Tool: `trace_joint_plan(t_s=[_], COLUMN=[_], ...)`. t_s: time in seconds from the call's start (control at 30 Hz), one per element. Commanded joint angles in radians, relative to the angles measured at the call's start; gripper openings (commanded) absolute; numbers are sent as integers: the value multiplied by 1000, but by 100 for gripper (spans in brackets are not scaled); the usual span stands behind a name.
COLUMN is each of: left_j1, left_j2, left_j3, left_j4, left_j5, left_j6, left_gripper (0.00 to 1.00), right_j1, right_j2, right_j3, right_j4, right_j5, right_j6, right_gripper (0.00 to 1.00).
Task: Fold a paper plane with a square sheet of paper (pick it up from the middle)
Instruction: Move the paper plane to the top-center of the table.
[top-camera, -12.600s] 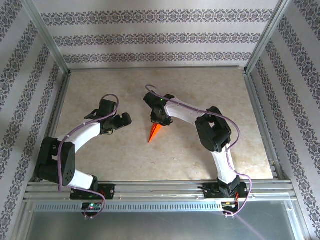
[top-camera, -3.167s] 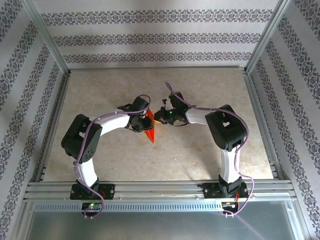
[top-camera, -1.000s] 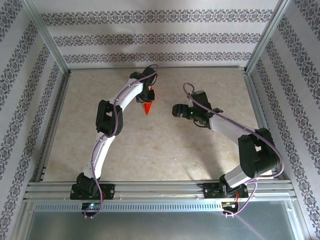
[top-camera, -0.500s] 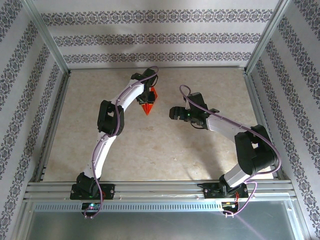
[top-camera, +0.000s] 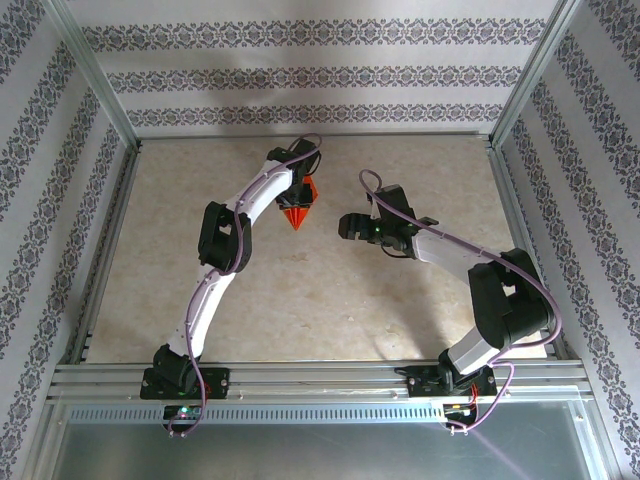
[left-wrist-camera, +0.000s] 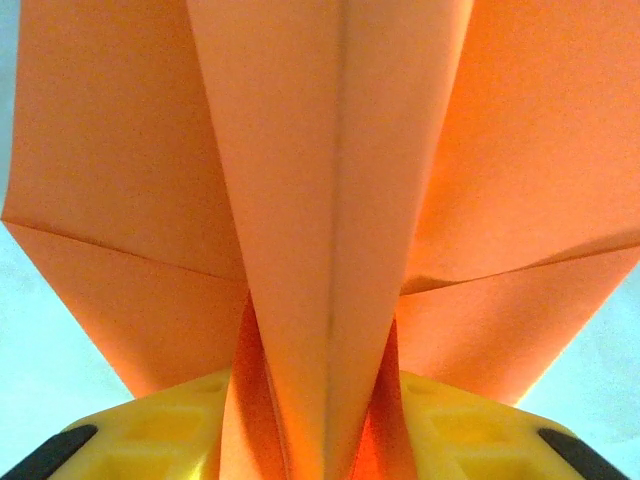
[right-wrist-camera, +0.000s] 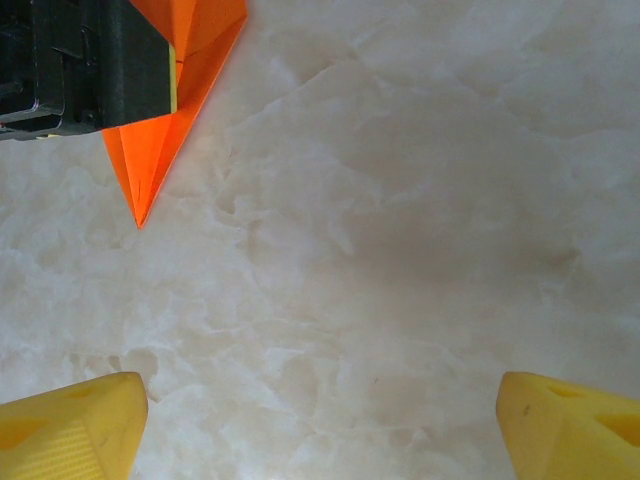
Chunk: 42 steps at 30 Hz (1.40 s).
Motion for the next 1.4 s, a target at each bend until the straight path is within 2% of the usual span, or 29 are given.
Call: trace_joint_plan(t_s=[0.0, 0.4, 1.07, 1.23, 1.37], left_j1=[-14, -15, -16, -17, -16], left_j2=[77, 34, -159, -266, -440], left_j3=[-19, 7, 35, -13, -164], left_j4=[-87, -52, -52, -55, 16], left_j5=[-13, 13, -5, -38, -130], left_j6=[3, -39, -71, -69, -55], left_gripper=[38, 40, 49, 52, 57], right_j1=[13, 15, 15, -2, -27], right_j2=[14, 19, 6, -53, -135], right_j3=[3, 14, 21, 42, 62], right_j4=[16, 16, 28, -10, -45], right_j5=[-10, -10, 4, 38, 94], right_j6=[9, 15, 36, 22, -19], right_gripper=[91, 90, 91, 94, 98])
